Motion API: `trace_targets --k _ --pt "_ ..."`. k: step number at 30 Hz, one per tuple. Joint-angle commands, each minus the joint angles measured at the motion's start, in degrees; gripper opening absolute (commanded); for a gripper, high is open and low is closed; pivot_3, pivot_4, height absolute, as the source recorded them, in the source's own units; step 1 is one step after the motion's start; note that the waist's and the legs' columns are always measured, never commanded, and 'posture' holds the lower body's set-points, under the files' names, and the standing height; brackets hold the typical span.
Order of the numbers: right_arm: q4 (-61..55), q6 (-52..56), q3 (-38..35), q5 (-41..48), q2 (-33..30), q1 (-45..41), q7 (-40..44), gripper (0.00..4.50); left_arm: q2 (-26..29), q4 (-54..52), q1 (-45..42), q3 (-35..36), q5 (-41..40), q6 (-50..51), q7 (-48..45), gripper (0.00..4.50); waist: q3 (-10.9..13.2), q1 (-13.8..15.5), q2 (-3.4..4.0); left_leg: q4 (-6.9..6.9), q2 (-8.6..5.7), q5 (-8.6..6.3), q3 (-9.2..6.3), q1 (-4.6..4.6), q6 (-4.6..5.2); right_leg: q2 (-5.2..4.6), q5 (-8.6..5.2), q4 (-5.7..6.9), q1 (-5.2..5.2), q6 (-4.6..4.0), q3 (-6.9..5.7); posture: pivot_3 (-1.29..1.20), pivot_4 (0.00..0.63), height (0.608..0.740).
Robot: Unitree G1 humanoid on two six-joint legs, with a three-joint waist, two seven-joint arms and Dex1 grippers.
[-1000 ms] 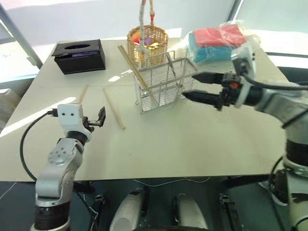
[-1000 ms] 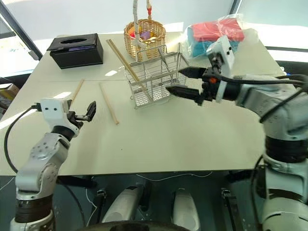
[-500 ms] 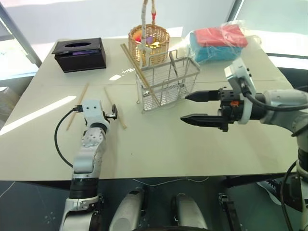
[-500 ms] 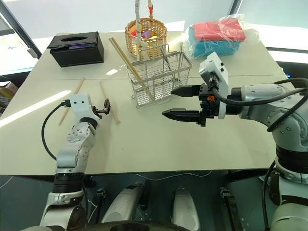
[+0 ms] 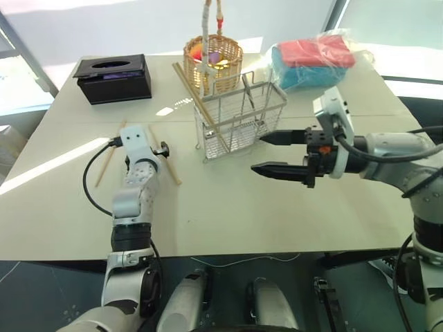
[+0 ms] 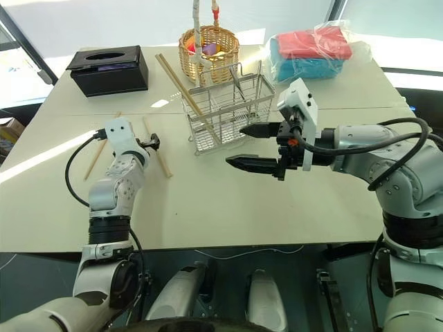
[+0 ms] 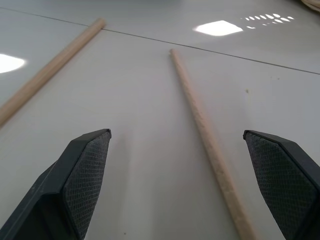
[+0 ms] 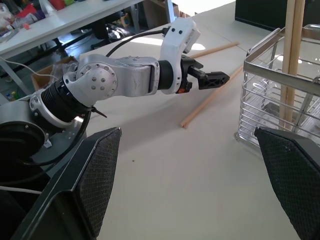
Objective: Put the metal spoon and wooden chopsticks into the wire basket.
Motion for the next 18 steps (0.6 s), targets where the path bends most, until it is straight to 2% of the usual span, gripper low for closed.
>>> trace_targets --k 1,5,9,18 --pt "-0.32 -1.97 -0.41 -0.78 1.01 -0.51 -0.78 4.42 1.07 -1.95 -1.53 -1.1 0.06 3.05 -1.5 4.5 -0.01 -0.04 -0.01 0.01 0.0 -0.02 0.0 0.02 -0.03 0.0 0.0 0.0 0.03 0.0 0.0 0.0 0.15 0.74" --pt "-0.43 -3.08 -0.13 -1.87 2.23 -0.04 -1.53 4.42 1.88 -1.0 -3.1 -2.6 1.46 10.67 -0.76 4.5 -0.01 -0.08 -0.01 0.01 0.0 -0.02 0.0 0.02 -0.03 0.01 0.0 0.02 0.01 0.0 0.01 0.0 0.15 0.74" --pt "-0.12 -4.06 -0.45 -2.53 3.18 0.27 -2.11 4.42 -0.75 -0.53 -5.44 1.81 0.51 16.71 3.16 4.5 -0.01 -0.03 -0.02 0.02 0.0 -0.01 0.0 0.02 -0.02 0.01 0.01 0.03 0.02 0.01 0.01 0.0 0.15 0.74" --pt "-0.11 -4.32 -0.97 -2.64 3.98 0.55 -2.67 4.42 -4.41 0.76 -7.58 7.71 0.23 20.2 7.22 4.5 -0.02 -0.13 -0.02 0.02 0.0 -0.02 0.0 0.06 -0.04 0.02 0.01 0.06 0.04 0.02 0.01 0.0 0.15 0.74"
